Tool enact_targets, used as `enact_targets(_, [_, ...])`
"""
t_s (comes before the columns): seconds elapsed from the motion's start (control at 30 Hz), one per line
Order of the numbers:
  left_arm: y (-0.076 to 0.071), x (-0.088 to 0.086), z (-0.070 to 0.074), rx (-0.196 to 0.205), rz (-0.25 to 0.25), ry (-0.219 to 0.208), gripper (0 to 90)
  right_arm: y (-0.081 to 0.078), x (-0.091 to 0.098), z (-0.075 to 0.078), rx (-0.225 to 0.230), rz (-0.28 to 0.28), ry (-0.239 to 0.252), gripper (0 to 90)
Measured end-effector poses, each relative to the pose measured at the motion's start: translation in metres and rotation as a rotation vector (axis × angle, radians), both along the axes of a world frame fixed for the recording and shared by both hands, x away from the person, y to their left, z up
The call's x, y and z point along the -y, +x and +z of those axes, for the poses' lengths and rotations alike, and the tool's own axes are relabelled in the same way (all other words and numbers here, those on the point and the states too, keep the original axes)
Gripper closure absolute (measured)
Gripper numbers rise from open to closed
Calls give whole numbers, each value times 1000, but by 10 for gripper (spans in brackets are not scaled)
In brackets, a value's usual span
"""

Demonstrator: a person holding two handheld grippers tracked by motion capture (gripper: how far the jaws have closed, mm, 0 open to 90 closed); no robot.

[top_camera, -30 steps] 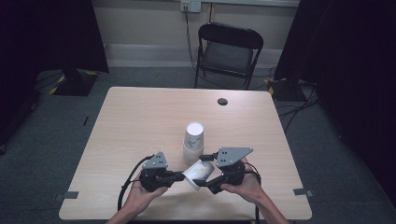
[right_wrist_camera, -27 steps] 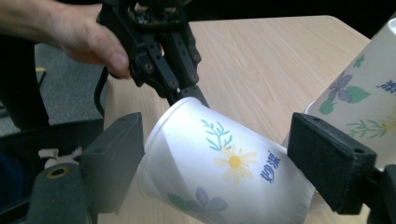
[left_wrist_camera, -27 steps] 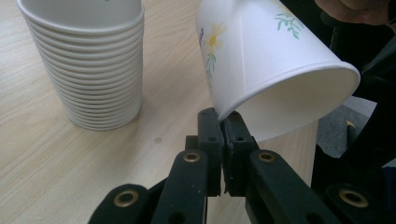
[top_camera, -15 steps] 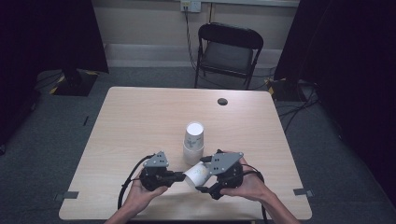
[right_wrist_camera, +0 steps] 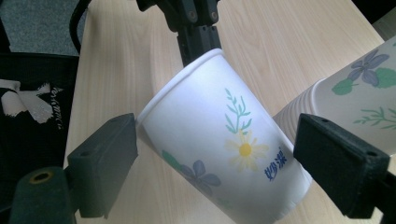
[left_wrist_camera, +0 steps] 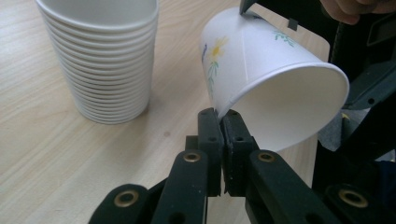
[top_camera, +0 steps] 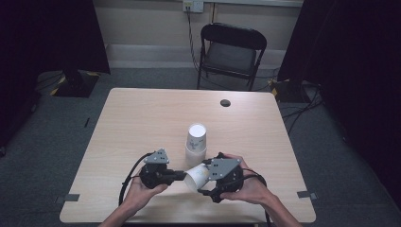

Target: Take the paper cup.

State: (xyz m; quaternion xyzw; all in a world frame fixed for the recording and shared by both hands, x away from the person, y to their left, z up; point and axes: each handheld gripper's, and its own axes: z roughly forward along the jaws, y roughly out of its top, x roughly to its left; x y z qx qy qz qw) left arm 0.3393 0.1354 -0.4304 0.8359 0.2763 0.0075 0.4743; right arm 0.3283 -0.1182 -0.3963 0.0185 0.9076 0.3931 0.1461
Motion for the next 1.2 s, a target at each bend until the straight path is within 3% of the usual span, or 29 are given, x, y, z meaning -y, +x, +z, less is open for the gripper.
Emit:
enact_targets(0.07, [1,1,1,0,-7,15,882,-1,0,0,15,0,3,145])
enact_targets(0.53, [10,7,13,-2,0,70,882,-8,-10,-9,162,-31,-121,140])
enact_targets(0.63, [11,9,13,-21,-2,60,882,-9,-12,-10,177,-29,-137,139])
enact_targets(0.83, [10,12,17,-17,-20,66,881,-12,-22,-16,233,-14,-207,152])
enact_targets(1.03, [11,11,19,-16,-11,72,880,-12,-26,-17,252,-21,-207,173])
enact_targets(1.17, [11,9,18,-9,18,37,874,-12,-24,-16,250,-35,-184,224])
enact_targets(1.2, [11,8,18,-7,27,26,865,-13,-24,-17,225,-51,-156,248])
